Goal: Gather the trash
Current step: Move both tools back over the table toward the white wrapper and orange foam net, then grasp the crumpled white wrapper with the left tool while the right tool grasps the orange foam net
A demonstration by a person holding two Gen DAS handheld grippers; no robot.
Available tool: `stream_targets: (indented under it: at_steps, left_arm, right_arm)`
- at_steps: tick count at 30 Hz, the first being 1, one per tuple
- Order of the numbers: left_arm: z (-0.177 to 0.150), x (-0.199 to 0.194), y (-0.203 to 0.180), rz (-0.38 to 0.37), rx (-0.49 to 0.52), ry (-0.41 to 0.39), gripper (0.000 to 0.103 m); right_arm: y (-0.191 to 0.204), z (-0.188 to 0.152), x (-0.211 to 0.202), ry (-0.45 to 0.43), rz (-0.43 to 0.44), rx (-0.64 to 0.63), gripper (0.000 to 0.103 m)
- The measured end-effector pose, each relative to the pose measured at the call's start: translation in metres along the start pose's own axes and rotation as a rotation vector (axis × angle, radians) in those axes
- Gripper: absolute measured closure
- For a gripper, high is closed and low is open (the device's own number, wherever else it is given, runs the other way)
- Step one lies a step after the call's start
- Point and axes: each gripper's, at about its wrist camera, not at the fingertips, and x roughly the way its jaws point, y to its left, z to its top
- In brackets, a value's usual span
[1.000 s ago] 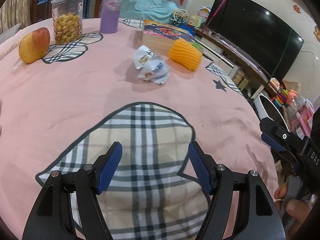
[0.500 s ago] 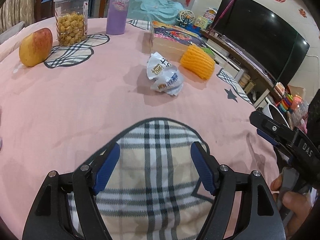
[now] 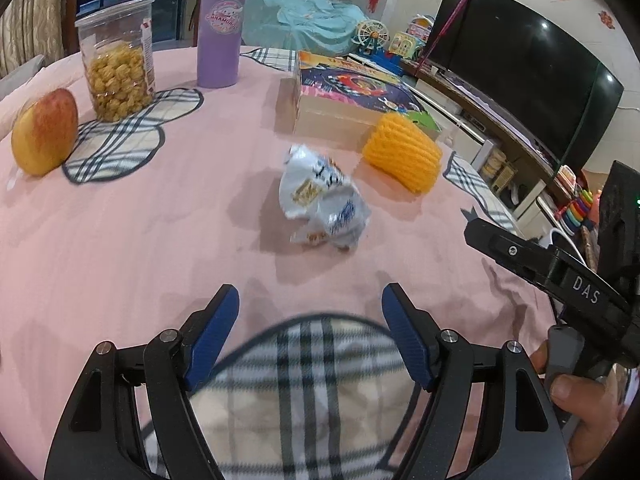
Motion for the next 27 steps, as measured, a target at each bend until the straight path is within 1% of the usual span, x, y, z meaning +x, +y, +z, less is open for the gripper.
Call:
stream_targets:
  at_steps: [9, 12, 17, 22, 24, 25, 26, 27]
  left_arm:
    - [0.019, 0.019, -0.004, 0.001, -0.002, 0.004, 0.026]
    - [0.025, 0.025, -0.003, -0.004, -0.016, 0.007, 0.026]
    - [0.032, 0.036, -0.001, -0.006, -0.026, 0.010, 0.026]
    - [0.036, 0.042, 0.001, -0.004, -0.027, -0.007, 0.026]
    - [0.037, 0.044, 0.001, -0.006, -0.026, -0.013, 0.029]
    - [0.038, 0.045, 0.001, -0.011, -0.023, -0.014, 0.035]
    - [0.037, 0.046, 0.001, -0.015, -0.020, -0.012, 0.043]
    - [0.038, 0.047, 0.000, -0.026, -0.015, -0.009, 0.047]
  right_arm:
    - [-0.001, 0.027, 0.027, 0.013, 0.013, -0.018, 0.005]
    - [0.000, 0.035, 0.038, 0.016, 0.037, -0.011, 0.005]
    - [0.000, 0.045, 0.055, 0.022, 0.041, -0.007, 0.005]
    - [0.005, 0.055, 0.066, 0.012, 0.035, -0.032, 0.005]
    - [0.009, 0.058, 0.070, 0.014, 0.027, -0.048, 0.007]
    - [0.010, 0.060, 0.073, 0.017, 0.023, -0.058, 0.007]
    - [0.012, 0.060, 0.075, 0.019, 0.021, -0.068, 0.013]
    - [0.012, 0.060, 0.076, 0.023, 0.016, -0.076, 0.023]
